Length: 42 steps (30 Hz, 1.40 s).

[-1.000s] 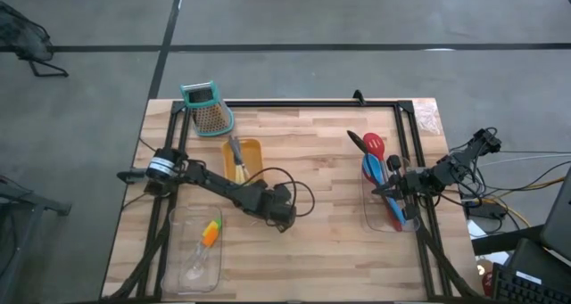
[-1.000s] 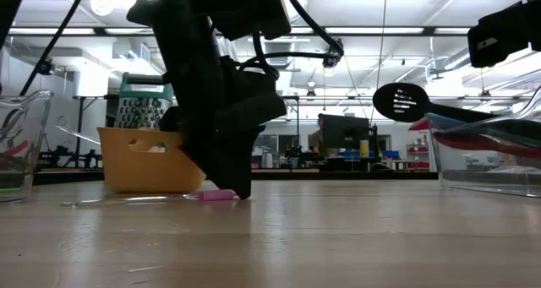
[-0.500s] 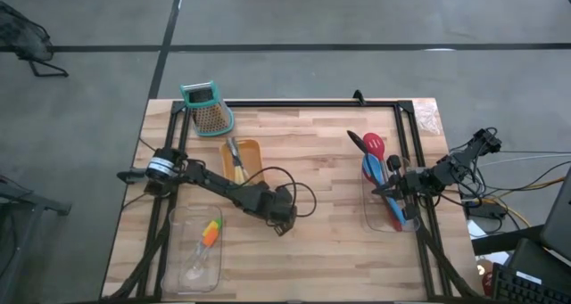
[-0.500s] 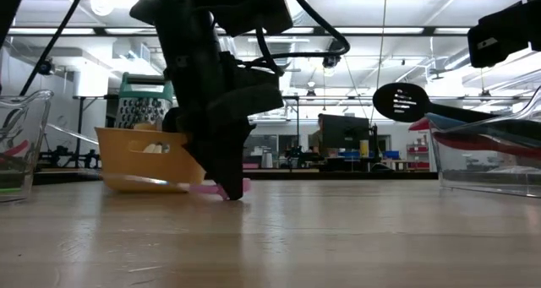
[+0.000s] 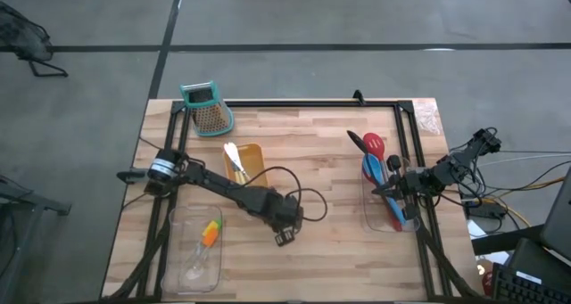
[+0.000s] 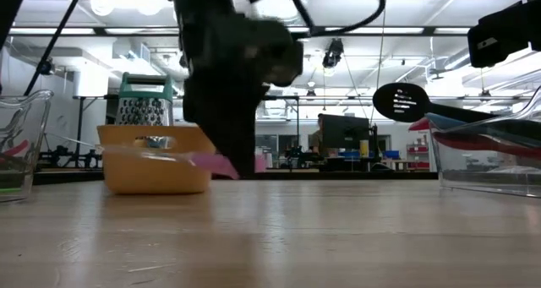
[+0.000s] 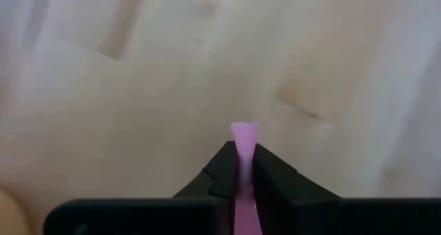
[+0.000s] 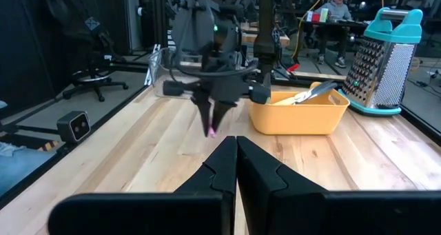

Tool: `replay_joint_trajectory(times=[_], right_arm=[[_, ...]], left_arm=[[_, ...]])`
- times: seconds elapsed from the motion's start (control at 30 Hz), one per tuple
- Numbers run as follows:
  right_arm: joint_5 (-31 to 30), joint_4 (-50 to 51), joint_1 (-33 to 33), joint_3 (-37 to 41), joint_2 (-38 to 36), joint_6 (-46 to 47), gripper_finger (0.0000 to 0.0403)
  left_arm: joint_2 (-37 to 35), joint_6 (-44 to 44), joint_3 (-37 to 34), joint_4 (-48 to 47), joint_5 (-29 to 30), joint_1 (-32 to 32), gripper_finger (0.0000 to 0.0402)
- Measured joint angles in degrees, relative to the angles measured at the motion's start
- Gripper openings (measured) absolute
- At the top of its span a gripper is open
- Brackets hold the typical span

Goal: Pick & Place Kitchen Items
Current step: Put the pink spatula into the left transparent bin

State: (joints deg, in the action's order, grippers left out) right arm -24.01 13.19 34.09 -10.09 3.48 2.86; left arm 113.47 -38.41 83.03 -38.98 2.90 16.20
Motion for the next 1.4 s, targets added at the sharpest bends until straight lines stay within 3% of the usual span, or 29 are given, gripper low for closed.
replay_joint_trajectory(times=[0.4,0.73,0.9,1.07,1.2,1.4], right_arm=[[0.0,0.0,0.0,0.0,0.0,0.1,0.0008],[0.0,0.0,0.0,0.0,0.0,0.0,0.0008],[0.0,0.0,0.0,0.0,0.0,0.0,0.0008],[0.0,0.0,0.0,0.0,0.0,0.0,0.0008],[0.0,0.0,0.0,0.0,0.0,0.0,0.0008],[0.0,0.0,0.0,0.0,0.0,0.0,0.0008]], left_arm=[[-0.1,0.3,7.3,-4.3,-16.4,2.5,0.0032],[-2.7,-7.4,9.6,-10.0,-18.0,7.7,0.0032],[-7.1,-16.0,9.6,-16.4,-13.7,11.1,0.0032],[-12.6,-26.7,9.6,-27.9,-2.3,15.0,0.0032],[-15.7,-40.4,9.6,-38.2,6.4,19.9,0.0032],[-16.3,-60.4,9.4,-51.3,12.8,27.3,0.0035]])
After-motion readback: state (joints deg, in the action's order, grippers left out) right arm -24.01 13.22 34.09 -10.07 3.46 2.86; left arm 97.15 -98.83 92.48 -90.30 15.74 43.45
